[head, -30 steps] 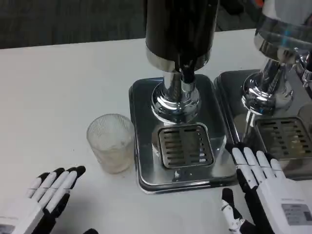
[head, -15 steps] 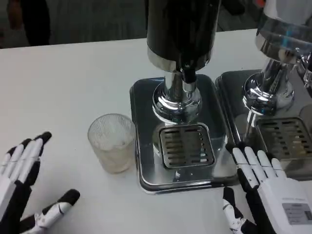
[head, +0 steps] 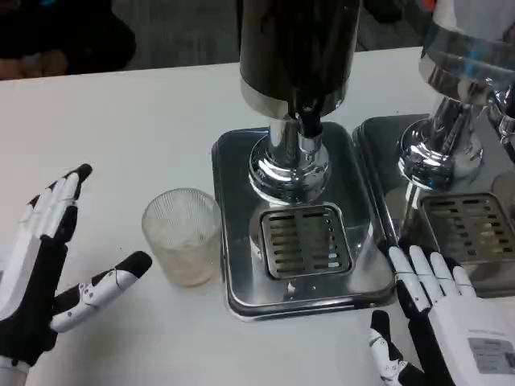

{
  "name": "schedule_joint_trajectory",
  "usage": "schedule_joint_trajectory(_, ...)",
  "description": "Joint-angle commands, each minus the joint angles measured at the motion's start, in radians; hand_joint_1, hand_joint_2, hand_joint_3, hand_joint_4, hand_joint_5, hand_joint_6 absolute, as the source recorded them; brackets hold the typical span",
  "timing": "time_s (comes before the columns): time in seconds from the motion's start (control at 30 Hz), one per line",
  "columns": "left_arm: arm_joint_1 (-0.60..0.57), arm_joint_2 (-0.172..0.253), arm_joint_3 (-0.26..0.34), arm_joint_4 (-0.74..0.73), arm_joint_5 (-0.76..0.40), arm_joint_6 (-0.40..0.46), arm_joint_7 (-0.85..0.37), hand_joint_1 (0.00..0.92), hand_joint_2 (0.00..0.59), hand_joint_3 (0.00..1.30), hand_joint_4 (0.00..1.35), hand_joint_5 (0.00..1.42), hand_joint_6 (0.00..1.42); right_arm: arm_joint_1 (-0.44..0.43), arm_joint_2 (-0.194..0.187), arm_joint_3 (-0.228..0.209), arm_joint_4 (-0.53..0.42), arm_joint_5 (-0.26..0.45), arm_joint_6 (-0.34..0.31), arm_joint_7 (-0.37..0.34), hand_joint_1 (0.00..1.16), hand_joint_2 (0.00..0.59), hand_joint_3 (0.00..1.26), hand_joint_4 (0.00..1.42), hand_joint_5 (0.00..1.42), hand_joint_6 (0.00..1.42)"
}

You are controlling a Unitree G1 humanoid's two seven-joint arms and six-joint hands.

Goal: Grasp the cup under the faucet to collect the drink, then remove the cup.

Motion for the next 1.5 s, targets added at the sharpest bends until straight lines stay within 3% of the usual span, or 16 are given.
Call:
schedule_joint_trajectory(0.03, -0.002, -0.017, 0.0, -0.023, 0.118, -0.011, 0.18, 0.0, 0.044, 0.22, 0.22, 0.22, 0.16, 0.0, 0.002, -0.003, 0.005, 0.004, 0.004, -0.014, 0.32, 0.557, 0.05, 0.0, 0.0, 0.0)
schedule_joint_trajectory(0.2, -0.032, -0.008, -0.023, 0.006, 0.082, 0.038, 0.1, 0.0, 0.016, 0.0, 0.01, 0.1, 0.06, -0.005, 0.004, -0.002, 0.011, 0.012, 0.002, -0.005, 0.32, 0.557, 0.05, 0.0, 0.0, 0.0)
schedule_joint_trajectory(0.37, -0.076, -0.01, -0.055, 0.059, -0.008, 0.052, -0.043, 0.0, 0.008, 0.0, 0.0, 0.03, 0.01, -0.004, 0.006, -0.004, 0.011, 0.015, 0.006, -0.008, 0.32, 0.557, 0.06, 0.0, 0.0, 0.0)
schedule_joint_trajectory(0.53, -0.115, -0.023, -0.08, 0.148, -0.089, -0.011, -0.101, 0.06, 0.013, 0.0, 0.0, 0.01, 0.0, 0.0, 0.009, -0.005, 0.009, 0.016, 0.011, -0.012, 0.32, 0.555, 0.06, 0.0, 0.0, 0.0)
schedule_joint_trajectory(1.07, -0.178, -0.019, -0.151, 0.275, -0.056, -0.069, -0.092, 0.143, 0.017, 0.0, 0.0, 0.0, 0.0, -0.006, 0.014, -0.001, 0.012, 0.016, 0.013, -0.008, 0.33, 0.549, 0.08, 0.0, 0.0, 0.0)
schedule_joint_trajectory(1.5, -0.248, -0.064, -0.159, 0.424, -0.075, -0.13, -0.058, 0.221, 0.035, 0.0, 0.0, 0.08, 0.05, -0.002, 0.021, 0.002, 0.012, 0.016, 0.021, -0.015, 0.34, 0.549, 0.1, 0.0, 0.0, 0.0)
